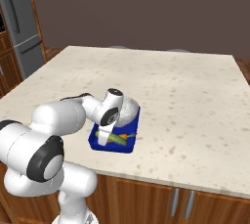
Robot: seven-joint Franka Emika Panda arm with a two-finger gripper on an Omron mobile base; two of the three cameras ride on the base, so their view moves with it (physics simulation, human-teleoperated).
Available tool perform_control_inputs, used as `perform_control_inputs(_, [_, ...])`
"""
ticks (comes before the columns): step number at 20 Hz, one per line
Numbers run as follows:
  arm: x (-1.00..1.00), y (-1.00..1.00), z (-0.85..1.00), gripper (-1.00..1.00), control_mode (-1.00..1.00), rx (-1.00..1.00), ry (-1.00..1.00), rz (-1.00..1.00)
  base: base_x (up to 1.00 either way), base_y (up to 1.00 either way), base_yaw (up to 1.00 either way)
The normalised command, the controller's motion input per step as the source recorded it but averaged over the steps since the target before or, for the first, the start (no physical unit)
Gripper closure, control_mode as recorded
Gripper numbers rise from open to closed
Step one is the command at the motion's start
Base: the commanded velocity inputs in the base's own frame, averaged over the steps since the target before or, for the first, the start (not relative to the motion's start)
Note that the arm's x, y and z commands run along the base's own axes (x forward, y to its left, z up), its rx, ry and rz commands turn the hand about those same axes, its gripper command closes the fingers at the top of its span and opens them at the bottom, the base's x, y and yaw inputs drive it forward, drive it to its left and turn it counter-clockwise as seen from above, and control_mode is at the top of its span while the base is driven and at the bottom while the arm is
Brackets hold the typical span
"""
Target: Place the two vegetables and bowl onto the tray for setting up a vegetable dip station.
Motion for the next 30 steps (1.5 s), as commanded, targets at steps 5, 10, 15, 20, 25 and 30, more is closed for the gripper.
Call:
perform_control_inputs(5, [0.06,0.0,-0.12,1.0,-1.0,0.05,0.0,0.02,0.0,0.0,0.0])
perform_control_inputs(10, [0.06,0.0,-0.14,-1.0,-1.0,0.03,0.05,0.01,0.0,0.0,0.0])
perform_control_inputs(15, [0.05,0.0,-0.08,-1.0,-1.0,0.0,0.04,0.0,0.0,0.0,0.0])
perform_control_inputs(20, [0.01,0.0,-0.02,-1.0,-1.0,0.0,0.01,0.0,0.0,0.0,0.0])
perform_control_inputs(25, [0.0,0.0,0.0,-1.0,-1.0,0.0,0.0,0.0,0.0,0.0,0.0])
perform_control_inputs(30, [-0.12,0.0,0.06,-1.0,-1.0,0.0,0.09,0.0,0.0,0.0,0.0])
